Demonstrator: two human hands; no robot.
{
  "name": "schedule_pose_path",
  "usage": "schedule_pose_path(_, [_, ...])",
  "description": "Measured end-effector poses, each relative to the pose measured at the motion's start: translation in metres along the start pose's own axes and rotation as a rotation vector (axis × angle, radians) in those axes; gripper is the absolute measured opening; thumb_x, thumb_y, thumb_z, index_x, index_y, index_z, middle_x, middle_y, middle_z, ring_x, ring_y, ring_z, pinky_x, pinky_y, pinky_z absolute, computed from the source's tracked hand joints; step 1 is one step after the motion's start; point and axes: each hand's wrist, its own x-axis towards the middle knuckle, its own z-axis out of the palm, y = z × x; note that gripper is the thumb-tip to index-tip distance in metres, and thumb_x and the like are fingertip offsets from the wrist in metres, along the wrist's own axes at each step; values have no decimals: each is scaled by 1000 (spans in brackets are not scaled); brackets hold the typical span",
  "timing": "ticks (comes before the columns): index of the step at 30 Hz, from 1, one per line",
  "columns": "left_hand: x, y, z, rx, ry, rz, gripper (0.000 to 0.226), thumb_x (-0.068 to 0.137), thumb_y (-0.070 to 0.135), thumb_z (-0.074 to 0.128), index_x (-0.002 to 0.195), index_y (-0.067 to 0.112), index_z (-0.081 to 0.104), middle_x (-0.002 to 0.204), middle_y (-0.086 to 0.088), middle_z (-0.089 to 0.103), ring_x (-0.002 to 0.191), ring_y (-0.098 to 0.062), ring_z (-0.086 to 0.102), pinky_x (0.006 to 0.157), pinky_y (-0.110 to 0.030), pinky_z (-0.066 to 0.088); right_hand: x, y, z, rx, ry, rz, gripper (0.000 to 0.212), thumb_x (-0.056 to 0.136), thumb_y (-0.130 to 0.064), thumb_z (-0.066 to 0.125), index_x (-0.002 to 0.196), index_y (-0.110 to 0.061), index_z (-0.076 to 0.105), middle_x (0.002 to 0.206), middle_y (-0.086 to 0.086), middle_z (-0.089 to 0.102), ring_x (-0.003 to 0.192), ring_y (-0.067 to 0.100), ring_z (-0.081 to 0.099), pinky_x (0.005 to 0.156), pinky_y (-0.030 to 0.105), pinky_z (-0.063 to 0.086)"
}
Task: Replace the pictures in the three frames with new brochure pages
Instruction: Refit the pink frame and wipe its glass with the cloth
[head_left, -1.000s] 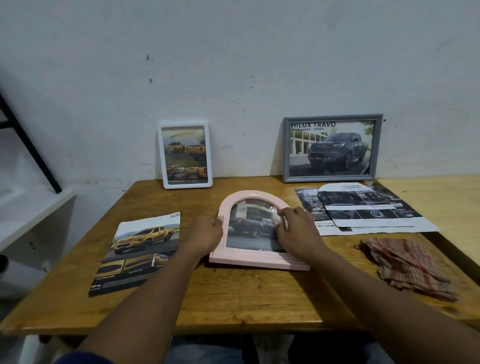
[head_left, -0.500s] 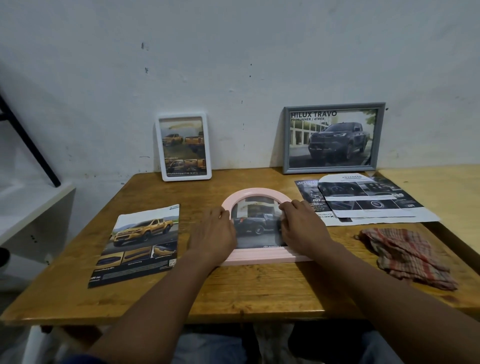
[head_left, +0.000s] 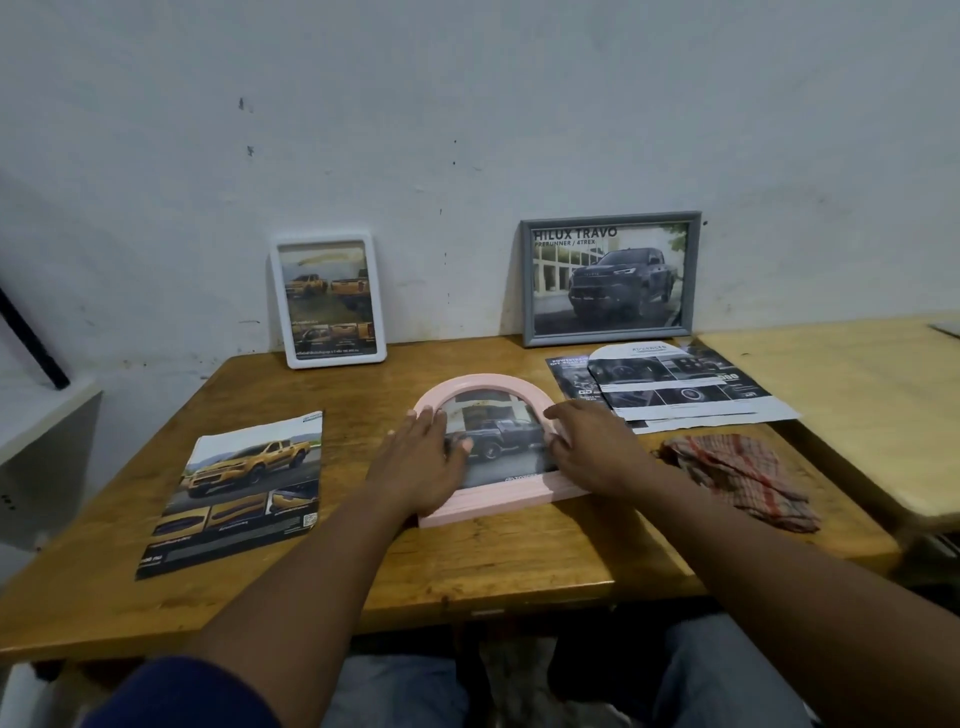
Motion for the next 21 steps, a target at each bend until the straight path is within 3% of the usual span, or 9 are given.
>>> schedule_pose_path(6, [4,2,6,-84,-98,-7,85,95,76,20,163,30,1,170,-2,-14,154,-27,-20,125,-53,3,-33,52,-42,-197,-69,296,69,92,-51,56,152,-26,32,157,11,33,145,34,28,115,56,28])
schedule_pose_path(10, [-1,2,5,-146,-74,-12,84,95,75,21,164,29,2,170,-1,-11,155,-25,-18,125,-48,1,-54,80,-50,-190,-291,440,60,92,-49,53,144,-21,39,145,15,44,132,39,42,108,55,39])
schedule_pose_path(13, [-2,2,2,-202,-26,-15,75,102,64,27,164,27,7,171,-1,-1,157,-23,-8,125,-45,5,-62,80,-47,-285,-196,364,46,95,-37,55,137,-19,47,137,10,53,127,32,47,101,47,47])
schedule_pose_path(17, [-1,-7,-4,-214,23,-17,66,107,51,31,163,23,13,171,0,7,157,-20,0,125,-41,9,-57,65,-51,-274,-65,295,37,88,-21,70,122,-18,56,117,6,64,105,23,58,74,32,46])
schedule_pose_path(21, [2,-20,-14,-181,-10,-44,63,109,44,33,164,22,10,171,2,2,157,-20,-3,125,-42,6,-24,28,-58,4,21,282,38,89,-13,70,117,-20,46,106,9,63,91,26,64,66,38,55])
